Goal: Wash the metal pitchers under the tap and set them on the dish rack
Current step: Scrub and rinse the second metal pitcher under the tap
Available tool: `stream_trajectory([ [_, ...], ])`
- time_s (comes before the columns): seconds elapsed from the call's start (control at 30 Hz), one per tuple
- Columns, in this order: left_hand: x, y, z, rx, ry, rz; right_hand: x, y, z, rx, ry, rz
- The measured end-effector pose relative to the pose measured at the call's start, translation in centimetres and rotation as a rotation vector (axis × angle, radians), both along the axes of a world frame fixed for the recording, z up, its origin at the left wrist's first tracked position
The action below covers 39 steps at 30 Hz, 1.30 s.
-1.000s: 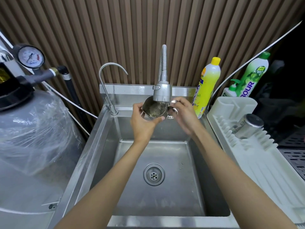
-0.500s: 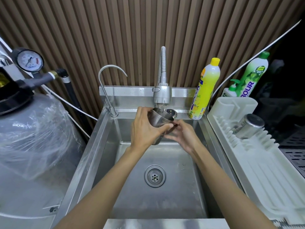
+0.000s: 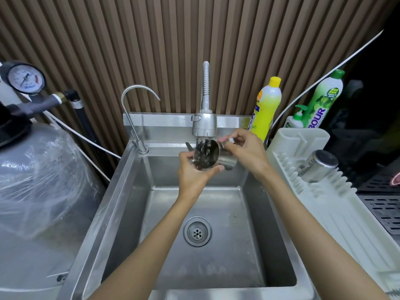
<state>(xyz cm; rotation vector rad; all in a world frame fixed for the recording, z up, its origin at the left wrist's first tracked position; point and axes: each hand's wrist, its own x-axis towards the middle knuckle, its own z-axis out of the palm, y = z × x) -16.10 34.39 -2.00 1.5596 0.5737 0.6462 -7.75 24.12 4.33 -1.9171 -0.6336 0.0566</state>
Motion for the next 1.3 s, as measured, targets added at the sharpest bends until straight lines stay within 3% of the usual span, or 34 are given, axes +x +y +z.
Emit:
stream_trajectory([
  [0.1, 0.4, 0.4, 0.8, 0.024, -0.033, 0.053, 0.0, 0.5, -0.5, 0.203, 0.113, 0.068],
  [0.37, -0.7, 1.8, 1.7, 0.326, -0.09, 0.066, 0.3, 2.5, -4.7, 0.802, 0.818, 0.24],
  [0.47, -1.5, 2.2, 2.2, 0.406, -0.065, 0.012, -0.4, 2.8, -6.3, 0.886, 0.948, 0.251],
  [0.57, -1.9, 2.4, 2.6, 0.479, -0.026, 0.005, -1.2, 2.7, -7.1, 0.824, 0.992, 0.208],
  [0.77, -1.8, 2.3, 2.5, 0.42, 0.099, 0.066, -1.6, 1.1, -6.6, 0.483, 0.887, 0.208],
  [1.07, -1.5, 0.3, -0.3, -0.15, 0.072, -0.029, 1.7, -0.1, -0.7, -0.189, 0.517, 0.103],
  [1.17, -0.8, -0.7, -1.1, -0.355, -0.031, -0.03, 2.3, -0.1, 0.5, -0.277, 0.383, 0.104],
  [1.3, 0.5, -1.6, -1.1, -0.384, -0.112, 0.008, 2.3, 0.6, 0.0, -0.227, 0.113, 0.02],
])
